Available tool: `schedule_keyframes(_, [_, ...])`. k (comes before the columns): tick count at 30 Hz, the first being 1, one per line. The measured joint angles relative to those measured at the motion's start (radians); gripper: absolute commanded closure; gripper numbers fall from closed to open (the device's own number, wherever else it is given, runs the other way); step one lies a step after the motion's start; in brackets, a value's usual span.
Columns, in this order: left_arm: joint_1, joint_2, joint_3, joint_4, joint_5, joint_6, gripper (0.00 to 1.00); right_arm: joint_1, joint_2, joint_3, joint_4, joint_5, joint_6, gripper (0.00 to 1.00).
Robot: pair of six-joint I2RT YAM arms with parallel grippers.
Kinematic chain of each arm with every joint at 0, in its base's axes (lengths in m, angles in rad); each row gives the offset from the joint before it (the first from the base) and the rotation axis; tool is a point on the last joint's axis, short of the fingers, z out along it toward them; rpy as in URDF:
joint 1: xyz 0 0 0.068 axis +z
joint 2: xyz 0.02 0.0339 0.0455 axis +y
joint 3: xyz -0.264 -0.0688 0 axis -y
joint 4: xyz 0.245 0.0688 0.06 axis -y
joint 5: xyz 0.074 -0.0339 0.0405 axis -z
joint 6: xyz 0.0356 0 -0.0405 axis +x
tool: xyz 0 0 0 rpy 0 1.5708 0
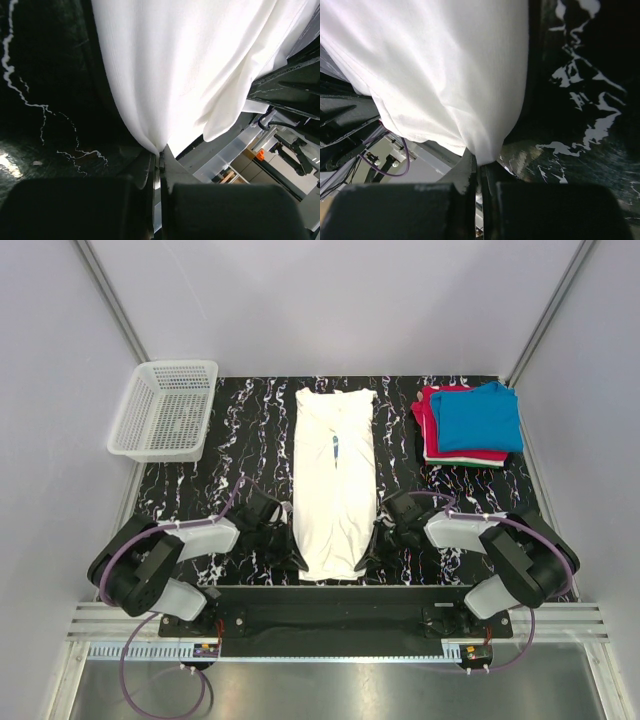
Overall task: Fold and stack the t-shirts
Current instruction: Fold the tshirt
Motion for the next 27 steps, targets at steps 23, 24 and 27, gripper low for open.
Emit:
schedule_keyframes(23, [0.05,0.002,0.285,-0.295,-0.072,0.148,1.0,-0.01,-0.027,0.345,-0.378,0.265,-0.164,1.0])
schedule_keyframes(24, [0.06,0.005,0.295,-0.307,-0.072,0.153,1.0,-0.018,-0.026,0.359,-0.391,0.265,-0.173,1.0])
schedule_keyframes(27, [0.093,0.021,0.34,-0.335,-0.072,0.171,1.0,-0.06,-0.014,0.406,-0.42,0.262,-0.202,1.0])
